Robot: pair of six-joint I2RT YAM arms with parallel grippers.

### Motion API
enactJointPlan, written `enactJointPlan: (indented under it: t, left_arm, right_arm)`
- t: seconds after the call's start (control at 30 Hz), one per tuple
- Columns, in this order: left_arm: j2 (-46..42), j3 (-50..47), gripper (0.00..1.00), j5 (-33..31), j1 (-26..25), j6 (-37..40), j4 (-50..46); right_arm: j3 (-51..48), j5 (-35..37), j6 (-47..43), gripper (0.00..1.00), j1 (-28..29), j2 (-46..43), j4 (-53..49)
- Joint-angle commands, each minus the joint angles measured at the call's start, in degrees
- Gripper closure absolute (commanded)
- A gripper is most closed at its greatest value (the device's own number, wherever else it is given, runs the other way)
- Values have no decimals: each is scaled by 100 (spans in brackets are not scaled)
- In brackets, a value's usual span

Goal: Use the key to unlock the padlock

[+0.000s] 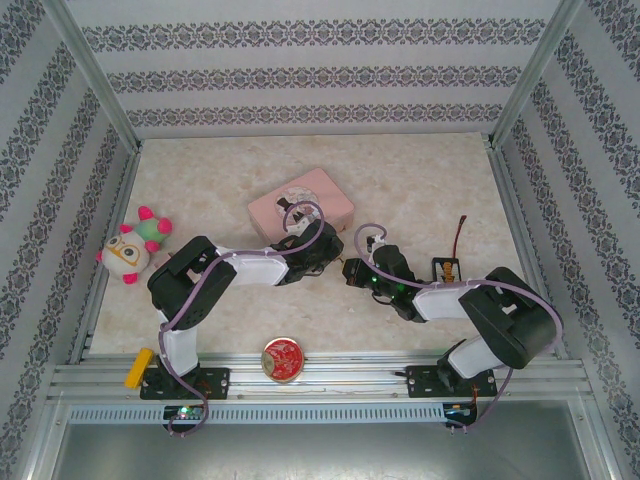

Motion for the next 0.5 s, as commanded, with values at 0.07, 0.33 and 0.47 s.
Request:
enactJointPlan:
  t: [0.07,0.33,0.47]
  left_arm:
    - [246,-134,90,856,-3,-754,430]
    - [244,-132,90,902,-3,-749,441]
    - [221,-140,90,928,-3,-741,454]
  right_arm:
    - [6,9,20,100,73,-11,291]
    - [105,-38,98,100,79,182,431]
    - [166,-116,155,100,68,303,452]
